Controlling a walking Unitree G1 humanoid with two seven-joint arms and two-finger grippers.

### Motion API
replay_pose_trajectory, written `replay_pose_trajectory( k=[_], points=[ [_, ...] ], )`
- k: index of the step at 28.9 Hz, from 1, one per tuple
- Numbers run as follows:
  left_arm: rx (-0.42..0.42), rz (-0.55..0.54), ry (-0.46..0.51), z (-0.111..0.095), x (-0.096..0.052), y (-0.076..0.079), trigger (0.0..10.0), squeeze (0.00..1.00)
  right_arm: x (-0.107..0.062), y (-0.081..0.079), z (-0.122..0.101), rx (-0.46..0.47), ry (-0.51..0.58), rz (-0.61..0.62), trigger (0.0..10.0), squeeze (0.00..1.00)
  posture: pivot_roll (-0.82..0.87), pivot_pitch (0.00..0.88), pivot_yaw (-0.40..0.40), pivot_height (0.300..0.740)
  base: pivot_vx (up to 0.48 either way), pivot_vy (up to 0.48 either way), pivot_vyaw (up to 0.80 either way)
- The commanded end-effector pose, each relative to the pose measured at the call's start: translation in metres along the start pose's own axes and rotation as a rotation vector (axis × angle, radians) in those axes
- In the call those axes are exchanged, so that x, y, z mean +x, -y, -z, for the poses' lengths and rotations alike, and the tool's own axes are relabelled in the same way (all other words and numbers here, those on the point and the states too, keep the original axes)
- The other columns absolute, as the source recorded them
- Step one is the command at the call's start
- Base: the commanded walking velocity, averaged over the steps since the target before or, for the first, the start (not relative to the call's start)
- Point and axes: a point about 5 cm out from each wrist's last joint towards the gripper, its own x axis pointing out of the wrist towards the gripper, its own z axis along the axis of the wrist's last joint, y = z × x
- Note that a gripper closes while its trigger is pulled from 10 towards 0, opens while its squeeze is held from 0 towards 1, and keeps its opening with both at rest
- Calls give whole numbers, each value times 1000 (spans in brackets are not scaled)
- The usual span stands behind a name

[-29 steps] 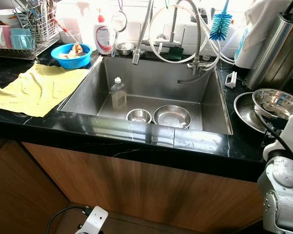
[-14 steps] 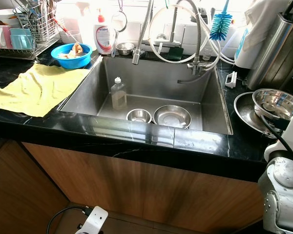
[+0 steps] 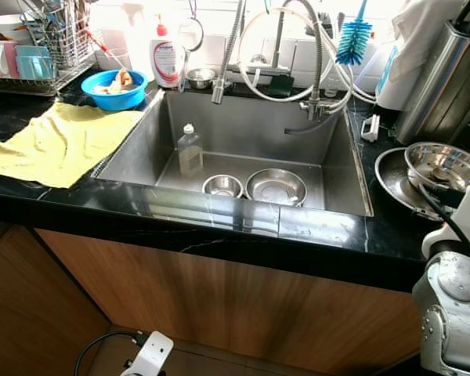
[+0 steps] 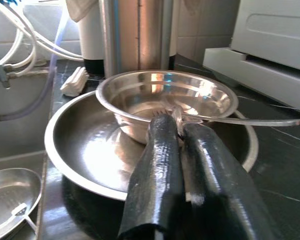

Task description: Kitchen organization

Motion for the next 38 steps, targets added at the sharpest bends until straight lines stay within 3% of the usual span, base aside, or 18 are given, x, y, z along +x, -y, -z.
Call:
replay_pose_trajectory(
  k=[1, 8, 10, 11, 12, 13, 19, 24, 28, 29, 34, 38],
  points=[
    [26, 7, -7, 2, 0, 0, 10000, 0, 1, 0, -3, 11, 17, 0, 0, 0, -147, 12, -37, 740, 0, 0, 0],
    [28, 8, -8, 2, 0, 0, 10000, 0, 2, -3, -11, 23, 61, -23, 0, 0, -148, 7, -37, 740, 0, 0, 0],
    [29, 8, -8, 2, 0, 0, 10000, 0, 2, -5, -14, 30, 81, -37, 549, 0, -148, 5, -37, 740, 0, 0, 0],
    [29, 8, -8, 2, 0, 0, 10000, 0, 2, -6, -16, 33, 89, -41, 3451, 0, -148, 5, -37, 740, 0, 0, 0],
    [29, 7, -8, 2, 0, 0, 10000, 0, 2, -7, -18, 39, 107, -45, 8431, 0, -148, 2, -37, 740, 0, 0, 0],
    [28, 7, -8, 2, 0, 0, 10000, 0, 2, -7, -20, 41, 115, -46, 10000, 0, -148, 2, -37, 740, 0, 0, 0],
    [30, 9, -8, 2, 0, 0, 10000, 0, 2, -9, -28, 44, 164, -59, 10000, 0, -149, 0, -38, 740, 0, 0, 0],
    [31, 9, -8, 2, 0, 1, 10000, 0, -3, -25, -38, 7, 241, -184, 10000, 0, -151, 0, -38, 740, 0, 0, 0],
    [30, 8, -8, 2, 0, 0, 10000, 0, -14, -52, -46, -13, 285, -374, 10000, 0, -150, 0, -39, 740, 0, 0, 0],
    [30, 8, -8, 2, 0, 0, 10000, 0, -14, -52, -46, -13, 285, -374, 10000, 0, -150, 0, -39, 740, 0, 0, 0],
    [27, 6, -7, 2, 0, 0, 10000, 0, -32, -85, -32, -22, 209, -705, 10000, 0, -149, 0, -43, 740, 0, 0, 0],
    [25, 5, -7, 2, 0, 0, 10000, 0, -34, -91, -22, -6, 120, -790, 10000, 0, -148, 2, -43, 740, 0, 0, 0]
  ],
)
